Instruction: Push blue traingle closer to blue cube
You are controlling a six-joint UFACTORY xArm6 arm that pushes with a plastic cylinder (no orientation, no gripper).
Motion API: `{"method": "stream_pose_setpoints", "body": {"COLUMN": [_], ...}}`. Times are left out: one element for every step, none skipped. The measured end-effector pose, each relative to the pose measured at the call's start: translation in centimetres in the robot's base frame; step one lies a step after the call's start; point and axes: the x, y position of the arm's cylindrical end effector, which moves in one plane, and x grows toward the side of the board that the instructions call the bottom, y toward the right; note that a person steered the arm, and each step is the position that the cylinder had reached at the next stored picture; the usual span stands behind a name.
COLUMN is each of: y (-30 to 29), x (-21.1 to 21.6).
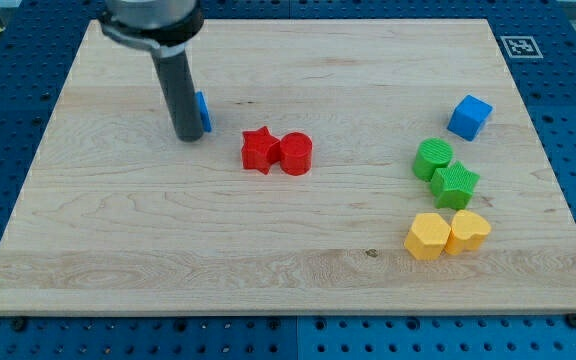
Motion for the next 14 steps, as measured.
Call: {"method": "stream_pose_setpoints", "body": {"y": [-0.6,-3.6,-6.5,-6.4,-6.2,-5.9,-3.9,-1.8,0.0,1.0,2.6,5.4,8.5,11.6], "x": [-1.5,-2.5,-6.1,-5.5,-4.2,-5.5,-5.4,-3.9,-3.7,-3.8,-3.5,-2.7,-1.5,-0.8]}}
